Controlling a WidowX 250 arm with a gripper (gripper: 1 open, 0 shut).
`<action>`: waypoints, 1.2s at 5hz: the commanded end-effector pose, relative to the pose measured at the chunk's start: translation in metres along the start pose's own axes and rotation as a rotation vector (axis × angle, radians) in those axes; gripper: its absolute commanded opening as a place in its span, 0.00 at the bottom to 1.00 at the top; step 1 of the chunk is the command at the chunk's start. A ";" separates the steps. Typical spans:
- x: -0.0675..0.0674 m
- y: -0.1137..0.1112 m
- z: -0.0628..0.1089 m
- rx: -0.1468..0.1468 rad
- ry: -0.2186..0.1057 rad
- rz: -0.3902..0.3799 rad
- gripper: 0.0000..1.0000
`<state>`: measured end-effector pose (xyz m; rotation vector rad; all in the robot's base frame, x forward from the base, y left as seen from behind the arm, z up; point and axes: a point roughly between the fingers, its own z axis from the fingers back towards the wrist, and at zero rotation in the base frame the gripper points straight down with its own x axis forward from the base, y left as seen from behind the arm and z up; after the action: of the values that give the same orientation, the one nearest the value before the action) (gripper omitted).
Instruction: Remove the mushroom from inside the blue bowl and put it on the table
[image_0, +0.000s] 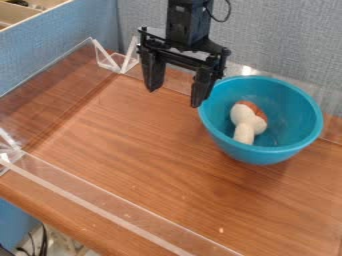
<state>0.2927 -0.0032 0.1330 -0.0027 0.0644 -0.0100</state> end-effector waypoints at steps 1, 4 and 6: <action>0.008 -0.013 -0.006 -0.006 0.001 -0.027 1.00; 0.055 -0.095 -0.047 -0.019 -0.021 -0.164 1.00; 0.060 -0.092 -0.052 -0.016 -0.019 -0.160 0.00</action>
<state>0.3386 -0.0962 0.0565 -0.0124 0.1143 -0.1757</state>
